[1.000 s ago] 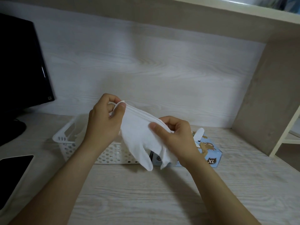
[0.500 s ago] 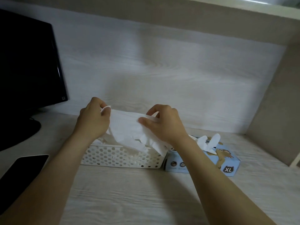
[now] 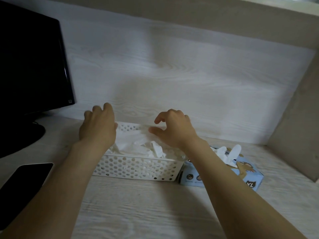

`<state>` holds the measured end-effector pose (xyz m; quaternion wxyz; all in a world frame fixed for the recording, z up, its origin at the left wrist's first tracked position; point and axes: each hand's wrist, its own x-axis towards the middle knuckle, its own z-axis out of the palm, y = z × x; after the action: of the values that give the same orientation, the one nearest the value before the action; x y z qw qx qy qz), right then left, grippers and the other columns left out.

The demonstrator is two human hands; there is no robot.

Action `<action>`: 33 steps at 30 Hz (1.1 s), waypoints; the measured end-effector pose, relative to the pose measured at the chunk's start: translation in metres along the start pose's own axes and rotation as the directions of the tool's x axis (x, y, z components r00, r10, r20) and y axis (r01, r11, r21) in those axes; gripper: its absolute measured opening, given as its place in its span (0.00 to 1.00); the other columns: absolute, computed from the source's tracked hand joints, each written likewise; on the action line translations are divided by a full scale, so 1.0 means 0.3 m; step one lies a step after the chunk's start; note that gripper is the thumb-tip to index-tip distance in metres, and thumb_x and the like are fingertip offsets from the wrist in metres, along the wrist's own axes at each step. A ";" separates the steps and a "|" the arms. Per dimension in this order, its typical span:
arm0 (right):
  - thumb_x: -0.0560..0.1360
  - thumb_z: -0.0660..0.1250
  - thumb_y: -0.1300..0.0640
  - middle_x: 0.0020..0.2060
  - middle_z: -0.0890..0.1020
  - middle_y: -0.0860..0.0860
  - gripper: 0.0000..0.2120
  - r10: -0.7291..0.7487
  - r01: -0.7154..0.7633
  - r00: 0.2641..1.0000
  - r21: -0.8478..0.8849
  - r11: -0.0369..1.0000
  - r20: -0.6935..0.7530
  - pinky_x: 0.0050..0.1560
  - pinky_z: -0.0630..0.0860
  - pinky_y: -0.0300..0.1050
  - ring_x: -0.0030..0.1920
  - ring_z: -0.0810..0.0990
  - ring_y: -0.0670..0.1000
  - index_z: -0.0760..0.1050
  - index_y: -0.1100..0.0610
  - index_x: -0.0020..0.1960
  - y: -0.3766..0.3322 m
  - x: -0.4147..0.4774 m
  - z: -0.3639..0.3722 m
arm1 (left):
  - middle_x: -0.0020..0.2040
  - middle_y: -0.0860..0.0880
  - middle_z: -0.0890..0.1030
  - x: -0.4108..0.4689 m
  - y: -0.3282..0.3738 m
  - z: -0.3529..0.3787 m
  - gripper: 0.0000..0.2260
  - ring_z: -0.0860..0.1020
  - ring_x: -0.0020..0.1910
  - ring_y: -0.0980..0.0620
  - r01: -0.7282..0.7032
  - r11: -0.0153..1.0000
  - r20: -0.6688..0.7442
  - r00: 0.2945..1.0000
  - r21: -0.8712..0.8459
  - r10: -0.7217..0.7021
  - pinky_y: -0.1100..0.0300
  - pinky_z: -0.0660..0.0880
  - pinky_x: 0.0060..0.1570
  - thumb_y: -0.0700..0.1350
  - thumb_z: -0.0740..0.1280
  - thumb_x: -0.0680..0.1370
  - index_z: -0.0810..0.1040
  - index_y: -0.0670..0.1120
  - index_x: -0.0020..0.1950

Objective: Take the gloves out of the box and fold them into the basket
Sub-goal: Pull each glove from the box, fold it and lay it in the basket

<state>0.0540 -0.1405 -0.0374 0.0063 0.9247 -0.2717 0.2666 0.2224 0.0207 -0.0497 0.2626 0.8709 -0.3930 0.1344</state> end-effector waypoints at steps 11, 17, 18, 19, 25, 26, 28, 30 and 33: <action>0.76 0.72 0.44 0.69 0.72 0.48 0.33 -0.005 -0.066 0.829 0.106 0.992 0.558 0.65 0.76 0.52 0.66 0.75 0.53 0.68 0.45 0.79 -0.025 -0.053 -0.069 | 0.75 0.49 0.72 -0.035 0.063 0.013 0.21 0.71 0.73 0.46 -0.101 0.991 0.458 0.879 -0.083 0.128 0.49 0.64 0.75 0.64 0.64 0.82 0.74 0.61 0.74; 0.75 0.75 0.47 0.64 0.80 0.46 0.28 -0.017 -0.030 0.829 0.075 0.997 0.558 0.57 0.77 0.44 0.58 0.79 0.49 0.75 0.48 0.74 -0.007 -0.051 -0.042 | 0.77 0.50 0.71 -0.029 0.052 0.027 0.25 0.71 0.73 0.46 -0.094 0.993 0.479 0.870 -0.065 0.114 0.49 0.67 0.74 0.67 0.68 0.77 0.76 0.61 0.72; 0.75 0.76 0.46 0.63 0.81 0.46 0.28 -0.025 -0.025 0.848 0.086 0.996 0.529 0.57 0.76 0.44 0.57 0.79 0.49 0.76 0.48 0.73 -0.003 -0.057 -0.041 | 0.75 0.50 0.71 -0.036 0.055 0.026 0.25 0.71 0.72 0.46 -0.099 0.992 0.433 0.893 -0.080 0.124 0.50 0.70 0.71 0.67 0.69 0.77 0.77 0.60 0.71; 0.73 0.76 0.44 0.63 0.81 0.46 0.28 -0.031 -0.016 0.875 0.093 0.996 0.483 0.58 0.76 0.44 0.59 0.78 0.50 0.77 0.46 0.71 0.002 -0.065 -0.040 | 0.72 0.50 0.71 -0.044 0.059 0.026 0.24 0.73 0.68 0.46 -0.112 0.990 0.362 0.922 -0.090 0.137 0.50 0.74 0.66 0.66 0.70 0.76 0.78 0.59 0.69; 0.72 0.73 0.38 0.62 0.77 0.47 0.18 0.012 -0.031 0.994 0.175 0.984 0.108 0.67 0.70 0.54 0.66 0.71 0.54 0.82 0.40 0.61 0.046 -0.148 -0.058 | 0.46 0.56 0.79 -0.117 0.157 0.009 0.08 0.79 0.42 0.51 -0.320 0.942 -0.120 0.944 -0.097 0.308 0.56 0.73 0.38 0.53 0.64 0.81 0.82 0.55 0.48; 0.74 0.71 0.40 0.59 0.78 0.47 0.15 0.027 -0.038 0.998 0.209 0.977 0.055 0.66 0.71 0.54 0.64 0.73 0.53 0.83 0.41 0.59 0.055 -0.163 -0.058 | 0.44 0.56 0.79 -0.134 0.180 0.008 0.08 0.79 0.41 0.51 -0.359 0.928 -0.141 0.929 -0.105 0.343 0.56 0.73 0.37 0.53 0.64 0.82 0.82 0.55 0.48; 0.75 0.65 0.41 0.52 0.81 0.45 0.14 0.037 -0.029 0.999 0.250 0.968 -0.026 0.60 0.76 0.55 0.55 0.78 0.49 0.84 0.44 0.54 0.082 -0.199 -0.062 | 0.43 0.57 0.79 -0.170 0.226 0.023 0.09 0.78 0.39 0.53 -0.454 0.882 -0.155 0.887 -0.126 0.435 0.55 0.75 0.38 0.54 0.63 0.82 0.82 0.55 0.48; 0.75 0.63 0.45 0.47 0.83 0.44 0.14 0.034 -0.010 0.995 0.239 0.971 -0.093 0.54 0.79 0.54 0.48 0.80 0.47 0.85 0.47 0.52 0.115 -0.235 -0.070 | 0.46 0.58 0.77 -0.206 0.265 0.045 0.10 0.76 0.37 0.55 -0.553 0.819 -0.160 0.832 -0.154 0.531 0.56 0.75 0.37 0.54 0.62 0.83 0.82 0.56 0.49; 0.73 0.68 0.55 0.44 0.83 0.45 0.10 0.069 -0.040 0.986 0.189 0.981 -0.152 0.50 0.80 0.52 0.44 0.80 0.45 0.85 0.50 0.53 0.188 -0.290 -0.101 | 0.49 0.57 0.75 -0.252 0.315 0.091 0.10 0.73 0.41 0.58 -0.698 0.696 -0.208 0.716 -0.169 0.667 0.59 0.73 0.36 0.52 0.63 0.83 0.82 0.52 0.49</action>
<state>-0.0513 -0.1403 -0.0620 -0.0656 0.8894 -0.2696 0.3633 0.1022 -0.0005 -0.0723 0.3202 0.6143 -0.6831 0.2315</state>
